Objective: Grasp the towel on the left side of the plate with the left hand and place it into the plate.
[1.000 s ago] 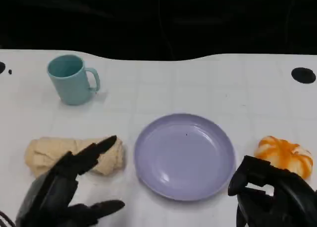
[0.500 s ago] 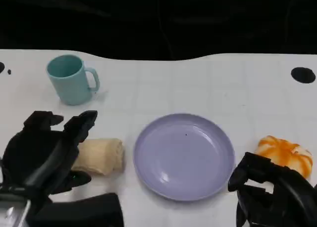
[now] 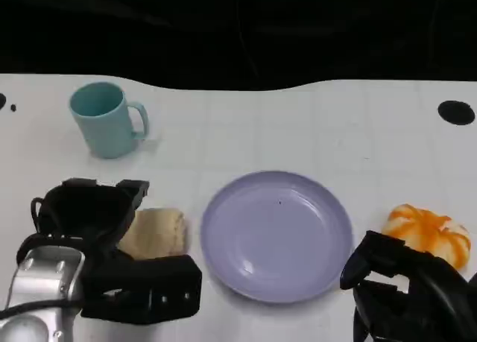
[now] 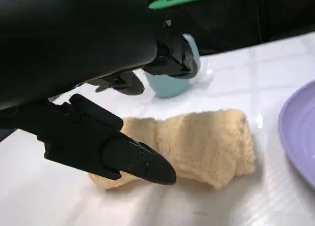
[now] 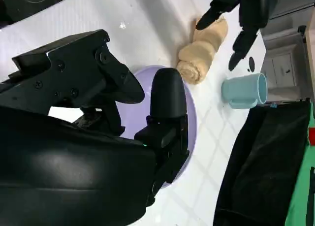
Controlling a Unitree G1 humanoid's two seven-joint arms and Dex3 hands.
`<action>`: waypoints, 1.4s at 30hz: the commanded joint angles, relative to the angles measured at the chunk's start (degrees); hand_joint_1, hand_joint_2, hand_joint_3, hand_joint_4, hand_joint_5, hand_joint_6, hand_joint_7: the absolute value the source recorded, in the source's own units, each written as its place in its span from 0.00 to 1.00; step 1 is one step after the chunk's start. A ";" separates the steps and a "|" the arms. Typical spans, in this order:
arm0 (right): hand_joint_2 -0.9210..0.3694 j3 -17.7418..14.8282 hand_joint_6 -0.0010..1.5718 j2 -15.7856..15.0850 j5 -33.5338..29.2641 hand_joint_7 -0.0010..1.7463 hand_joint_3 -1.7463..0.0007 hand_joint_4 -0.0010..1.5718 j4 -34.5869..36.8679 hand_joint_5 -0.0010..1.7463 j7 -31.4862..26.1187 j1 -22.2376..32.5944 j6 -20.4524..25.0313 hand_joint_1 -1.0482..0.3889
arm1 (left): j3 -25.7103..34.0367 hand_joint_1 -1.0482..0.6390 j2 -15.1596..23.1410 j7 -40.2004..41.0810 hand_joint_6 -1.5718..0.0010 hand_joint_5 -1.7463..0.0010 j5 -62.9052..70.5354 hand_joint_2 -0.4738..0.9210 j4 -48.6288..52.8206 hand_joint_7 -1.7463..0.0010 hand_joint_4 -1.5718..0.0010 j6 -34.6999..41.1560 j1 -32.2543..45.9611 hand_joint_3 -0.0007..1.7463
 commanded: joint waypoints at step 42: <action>0.19 -0.75 0.33 -0.29 -0.28 0.94 0.38 0.45 0.06 1.00 0.03 -0.42 -0.01 0.67 | -5.70 0.51 2.55 44.86 0.62 0.00 -18.32 0.94 39.95 0.00 0.45 -20.35 -12.11 0.18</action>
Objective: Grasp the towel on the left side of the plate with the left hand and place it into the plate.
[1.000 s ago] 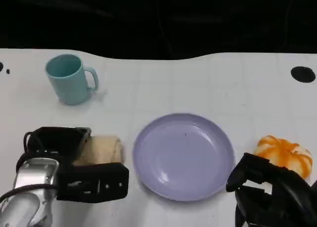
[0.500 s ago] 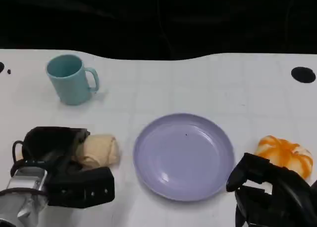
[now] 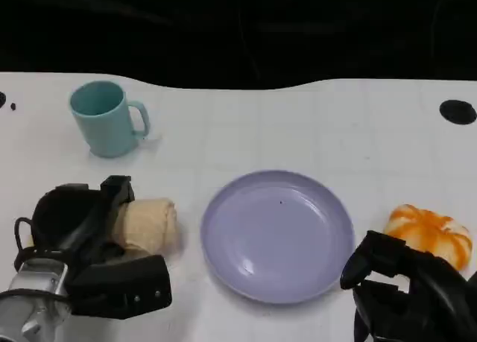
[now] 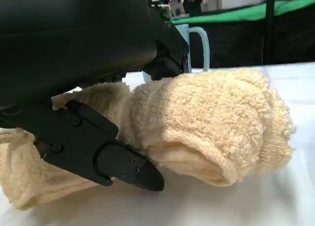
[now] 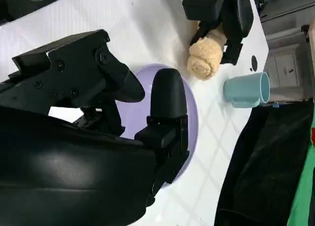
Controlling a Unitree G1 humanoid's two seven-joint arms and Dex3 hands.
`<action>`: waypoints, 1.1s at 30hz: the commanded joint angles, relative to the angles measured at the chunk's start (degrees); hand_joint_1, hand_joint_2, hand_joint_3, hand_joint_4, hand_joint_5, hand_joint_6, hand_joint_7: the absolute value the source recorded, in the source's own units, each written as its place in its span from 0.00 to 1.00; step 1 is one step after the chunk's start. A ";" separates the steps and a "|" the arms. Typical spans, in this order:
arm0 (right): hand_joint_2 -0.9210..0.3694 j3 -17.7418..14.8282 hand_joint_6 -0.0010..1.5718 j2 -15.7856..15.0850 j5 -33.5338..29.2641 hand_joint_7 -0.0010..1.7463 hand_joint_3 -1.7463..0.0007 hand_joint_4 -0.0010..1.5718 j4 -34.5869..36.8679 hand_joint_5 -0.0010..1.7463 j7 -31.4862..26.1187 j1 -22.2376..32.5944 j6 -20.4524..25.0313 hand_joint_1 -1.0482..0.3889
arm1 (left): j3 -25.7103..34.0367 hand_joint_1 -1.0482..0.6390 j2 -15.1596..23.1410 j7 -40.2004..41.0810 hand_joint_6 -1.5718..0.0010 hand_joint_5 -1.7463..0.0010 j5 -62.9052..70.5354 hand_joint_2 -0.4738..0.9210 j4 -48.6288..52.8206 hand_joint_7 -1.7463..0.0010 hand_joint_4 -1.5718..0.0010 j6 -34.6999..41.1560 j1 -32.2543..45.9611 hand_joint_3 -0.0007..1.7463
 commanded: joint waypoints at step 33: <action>0.19 -1.21 0.33 -0.92 0.27 0.94 0.38 0.44 -0.45 1.00 0.55 0.61 -0.44 0.67 | -4.17 0.48 -11.45 -15.54 0.58 0.00 -0.48 0.69 -25.00 0.00 0.42 5.56 -2.99 0.54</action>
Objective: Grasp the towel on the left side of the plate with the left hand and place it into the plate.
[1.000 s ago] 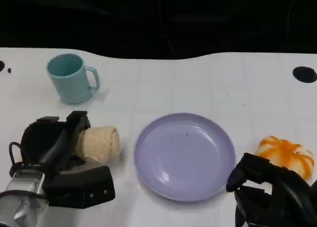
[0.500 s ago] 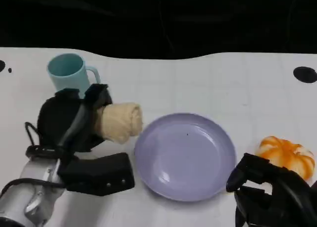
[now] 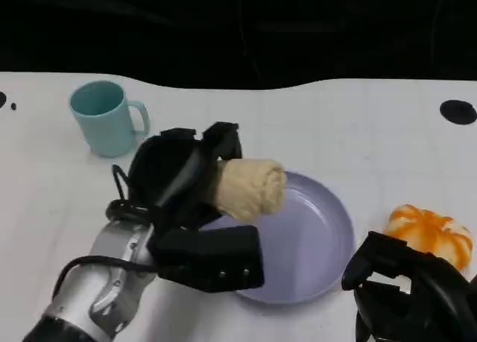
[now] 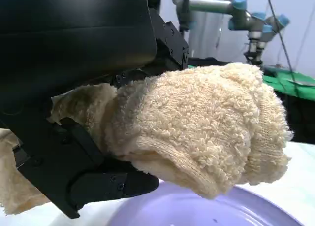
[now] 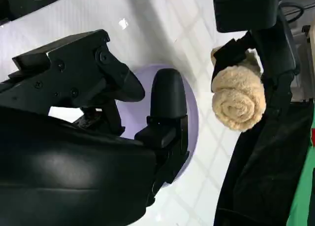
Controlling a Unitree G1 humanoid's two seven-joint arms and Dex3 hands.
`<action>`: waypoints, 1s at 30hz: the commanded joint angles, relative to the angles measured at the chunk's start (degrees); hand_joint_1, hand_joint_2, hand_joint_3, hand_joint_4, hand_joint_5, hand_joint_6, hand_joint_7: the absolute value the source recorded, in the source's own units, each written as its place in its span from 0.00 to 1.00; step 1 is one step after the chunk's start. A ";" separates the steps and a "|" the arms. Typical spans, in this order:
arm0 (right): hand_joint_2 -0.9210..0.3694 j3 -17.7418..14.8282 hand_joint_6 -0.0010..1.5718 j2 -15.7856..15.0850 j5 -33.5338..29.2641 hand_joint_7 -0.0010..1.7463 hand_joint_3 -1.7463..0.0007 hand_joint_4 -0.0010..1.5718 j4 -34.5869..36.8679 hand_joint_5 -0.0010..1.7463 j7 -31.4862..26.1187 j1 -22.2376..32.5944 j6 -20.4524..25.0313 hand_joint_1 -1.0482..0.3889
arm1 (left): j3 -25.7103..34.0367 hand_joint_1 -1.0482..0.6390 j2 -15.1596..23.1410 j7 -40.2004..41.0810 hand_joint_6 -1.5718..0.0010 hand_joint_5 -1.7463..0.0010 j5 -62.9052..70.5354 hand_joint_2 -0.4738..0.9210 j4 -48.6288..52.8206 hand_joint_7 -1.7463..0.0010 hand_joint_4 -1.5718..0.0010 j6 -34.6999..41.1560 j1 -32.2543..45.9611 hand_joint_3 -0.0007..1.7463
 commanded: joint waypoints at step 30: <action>0.19 -0.81 0.34 -0.76 0.12 0.93 0.39 0.45 -1.05 1.00 0.57 0.34 0.12 0.65 | -8.49 0.13 -1.24 -21.56 0.90 0.75 5.39 1.00 -4.01 1.00 0.97 7.58 -4.40 0.07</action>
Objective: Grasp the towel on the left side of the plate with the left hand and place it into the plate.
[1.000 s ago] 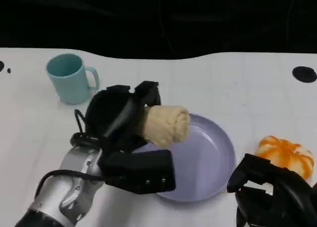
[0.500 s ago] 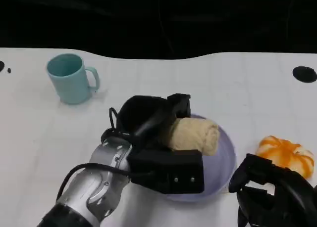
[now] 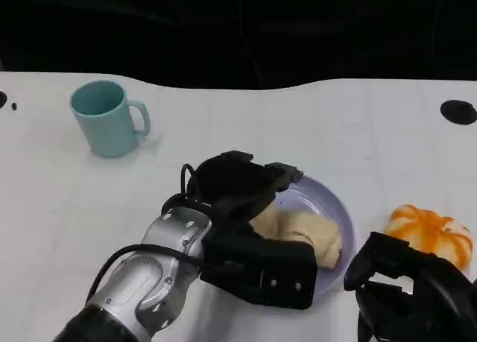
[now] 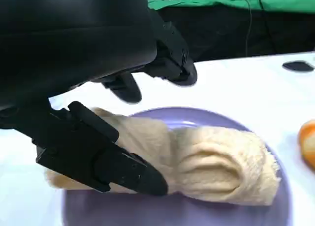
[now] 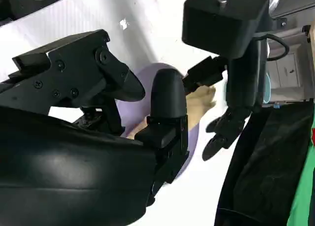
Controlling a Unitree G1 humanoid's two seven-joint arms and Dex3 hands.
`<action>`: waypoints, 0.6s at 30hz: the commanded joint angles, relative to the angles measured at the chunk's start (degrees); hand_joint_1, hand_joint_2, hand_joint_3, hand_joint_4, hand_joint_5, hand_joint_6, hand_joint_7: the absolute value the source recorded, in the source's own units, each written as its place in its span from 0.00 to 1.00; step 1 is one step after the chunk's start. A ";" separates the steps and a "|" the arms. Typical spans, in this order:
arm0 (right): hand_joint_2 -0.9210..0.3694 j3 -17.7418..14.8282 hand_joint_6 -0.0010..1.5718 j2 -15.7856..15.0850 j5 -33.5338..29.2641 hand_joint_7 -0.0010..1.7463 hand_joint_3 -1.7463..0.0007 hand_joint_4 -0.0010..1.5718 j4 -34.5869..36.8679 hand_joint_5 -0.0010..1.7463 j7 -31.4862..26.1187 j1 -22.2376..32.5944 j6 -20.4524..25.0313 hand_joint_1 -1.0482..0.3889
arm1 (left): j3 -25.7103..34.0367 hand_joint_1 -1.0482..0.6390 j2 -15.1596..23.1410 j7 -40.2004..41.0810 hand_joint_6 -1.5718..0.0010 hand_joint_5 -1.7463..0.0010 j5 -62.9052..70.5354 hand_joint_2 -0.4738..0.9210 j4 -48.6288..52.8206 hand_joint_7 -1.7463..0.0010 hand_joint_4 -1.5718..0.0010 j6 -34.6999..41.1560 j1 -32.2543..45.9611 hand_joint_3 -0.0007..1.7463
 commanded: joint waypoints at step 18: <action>0.19 0.26 0.34 -0.29 -0.23 0.92 0.38 0.45 -1.01 1.00 -0.48 -0.20 0.62 0.66 | 5.37 0.14 11.23 -4.53 0.86 0.69 1.94 1.00 -20.19 0.98 0.92 -1.11 6.98 0.06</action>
